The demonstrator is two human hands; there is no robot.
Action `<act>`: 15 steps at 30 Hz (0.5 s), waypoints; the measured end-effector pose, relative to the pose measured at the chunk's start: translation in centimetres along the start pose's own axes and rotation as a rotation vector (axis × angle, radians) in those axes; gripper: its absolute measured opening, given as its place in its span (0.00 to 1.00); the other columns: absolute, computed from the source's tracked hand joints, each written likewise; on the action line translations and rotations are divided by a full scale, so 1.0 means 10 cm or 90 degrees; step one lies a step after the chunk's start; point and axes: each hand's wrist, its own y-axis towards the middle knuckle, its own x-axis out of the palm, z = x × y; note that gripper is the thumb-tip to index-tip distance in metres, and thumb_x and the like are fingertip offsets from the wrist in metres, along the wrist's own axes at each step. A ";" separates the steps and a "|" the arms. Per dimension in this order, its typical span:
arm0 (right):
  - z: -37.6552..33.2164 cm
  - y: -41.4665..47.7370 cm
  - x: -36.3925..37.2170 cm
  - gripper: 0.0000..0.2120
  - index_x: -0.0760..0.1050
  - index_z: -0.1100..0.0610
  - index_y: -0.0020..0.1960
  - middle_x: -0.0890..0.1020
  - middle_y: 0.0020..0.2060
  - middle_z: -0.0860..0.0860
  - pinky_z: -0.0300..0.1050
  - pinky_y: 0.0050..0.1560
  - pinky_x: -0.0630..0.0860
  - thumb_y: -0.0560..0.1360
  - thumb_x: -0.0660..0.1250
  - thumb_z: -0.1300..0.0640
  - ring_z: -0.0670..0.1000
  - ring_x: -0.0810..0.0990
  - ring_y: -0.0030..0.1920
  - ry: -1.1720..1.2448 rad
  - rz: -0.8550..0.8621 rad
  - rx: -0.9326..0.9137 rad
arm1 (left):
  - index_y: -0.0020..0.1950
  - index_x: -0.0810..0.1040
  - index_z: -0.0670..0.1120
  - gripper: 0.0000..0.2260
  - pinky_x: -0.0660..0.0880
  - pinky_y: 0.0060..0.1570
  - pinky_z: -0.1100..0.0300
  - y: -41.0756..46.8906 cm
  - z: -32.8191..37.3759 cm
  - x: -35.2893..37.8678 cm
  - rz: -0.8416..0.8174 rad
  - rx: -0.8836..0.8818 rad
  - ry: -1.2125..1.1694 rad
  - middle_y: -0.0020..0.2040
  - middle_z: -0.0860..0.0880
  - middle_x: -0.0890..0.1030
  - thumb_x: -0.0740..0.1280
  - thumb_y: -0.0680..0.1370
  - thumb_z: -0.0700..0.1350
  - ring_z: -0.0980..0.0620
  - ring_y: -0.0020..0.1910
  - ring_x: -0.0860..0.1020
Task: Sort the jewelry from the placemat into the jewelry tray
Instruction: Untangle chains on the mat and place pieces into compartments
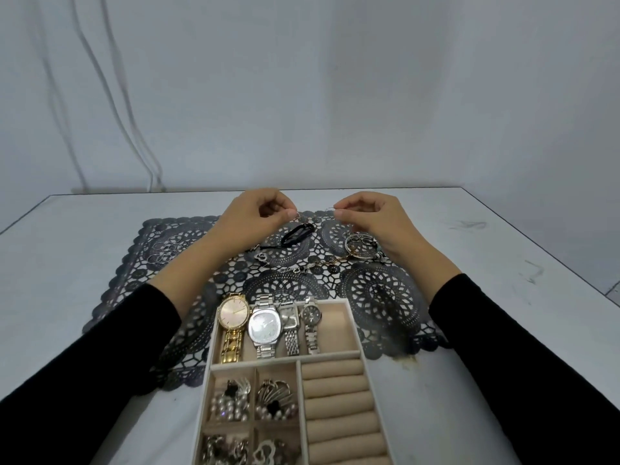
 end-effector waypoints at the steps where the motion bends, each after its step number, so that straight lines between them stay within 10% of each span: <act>1: -0.03 -0.05 0.02 0.05 0.82 0.56 0.44 0.85 0.38 0.51 0.38 0.40 0.76 0.69 0.75 0.62 0.46 0.81 0.40 0.014 -0.003 0.000 | 0.45 0.81 0.52 0.01 0.73 0.39 0.67 -0.07 0.02 -0.02 0.010 -0.001 0.003 0.40 0.53 0.82 0.71 0.77 0.47 0.58 0.38 0.78; 15: -0.34 -0.82 0.25 0.08 0.83 0.59 0.46 0.84 0.39 0.52 0.48 0.50 0.76 0.67 0.76 0.62 0.52 0.78 0.42 0.091 -0.042 -0.007 | 0.48 0.84 0.48 0.04 0.79 0.44 0.61 -1.02 0.44 -0.15 0.127 -0.008 -0.086 0.41 0.53 0.84 0.73 0.75 0.46 0.55 0.41 0.81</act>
